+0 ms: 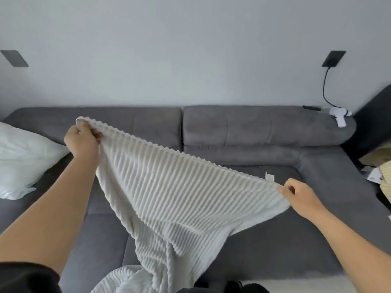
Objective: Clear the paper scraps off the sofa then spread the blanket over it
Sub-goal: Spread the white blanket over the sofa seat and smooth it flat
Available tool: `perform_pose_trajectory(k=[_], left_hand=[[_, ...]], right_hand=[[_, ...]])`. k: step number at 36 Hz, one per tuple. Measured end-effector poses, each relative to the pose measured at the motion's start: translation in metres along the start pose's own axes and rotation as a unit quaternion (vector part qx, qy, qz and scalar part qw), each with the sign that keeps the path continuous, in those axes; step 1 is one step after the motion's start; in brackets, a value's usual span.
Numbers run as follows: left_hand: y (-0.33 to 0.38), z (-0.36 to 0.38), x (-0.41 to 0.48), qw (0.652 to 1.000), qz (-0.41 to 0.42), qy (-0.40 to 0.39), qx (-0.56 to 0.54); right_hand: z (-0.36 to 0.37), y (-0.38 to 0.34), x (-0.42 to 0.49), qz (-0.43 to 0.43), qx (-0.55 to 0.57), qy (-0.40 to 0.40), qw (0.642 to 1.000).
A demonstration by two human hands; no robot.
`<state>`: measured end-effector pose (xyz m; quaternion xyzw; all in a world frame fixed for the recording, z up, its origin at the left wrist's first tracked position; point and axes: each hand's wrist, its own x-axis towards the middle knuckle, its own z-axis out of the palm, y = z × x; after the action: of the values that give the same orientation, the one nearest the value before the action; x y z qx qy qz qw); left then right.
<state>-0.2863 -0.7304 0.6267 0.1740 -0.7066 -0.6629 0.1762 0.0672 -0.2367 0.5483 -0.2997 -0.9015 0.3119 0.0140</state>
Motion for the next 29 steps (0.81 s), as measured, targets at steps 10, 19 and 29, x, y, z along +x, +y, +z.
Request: perform_pose_trajectory(k=[10,19,29], left_hand=[[-0.045,0.123,-0.072,0.986,-0.073,-0.138,0.065],[-0.062,0.266,-0.144,0.951,-0.148,-0.238,0.13],[-0.137,0.438,-0.285,0.908,-0.118,-0.33,0.228]], right_hand=[[0.027,0.089,-0.047,0.222,0.102,0.093,0.965],[0.022,0.183,-0.082,0.326,0.157,0.086,0.928],[0.044,0.334,-0.096,0.454,0.194,0.111,0.863]])
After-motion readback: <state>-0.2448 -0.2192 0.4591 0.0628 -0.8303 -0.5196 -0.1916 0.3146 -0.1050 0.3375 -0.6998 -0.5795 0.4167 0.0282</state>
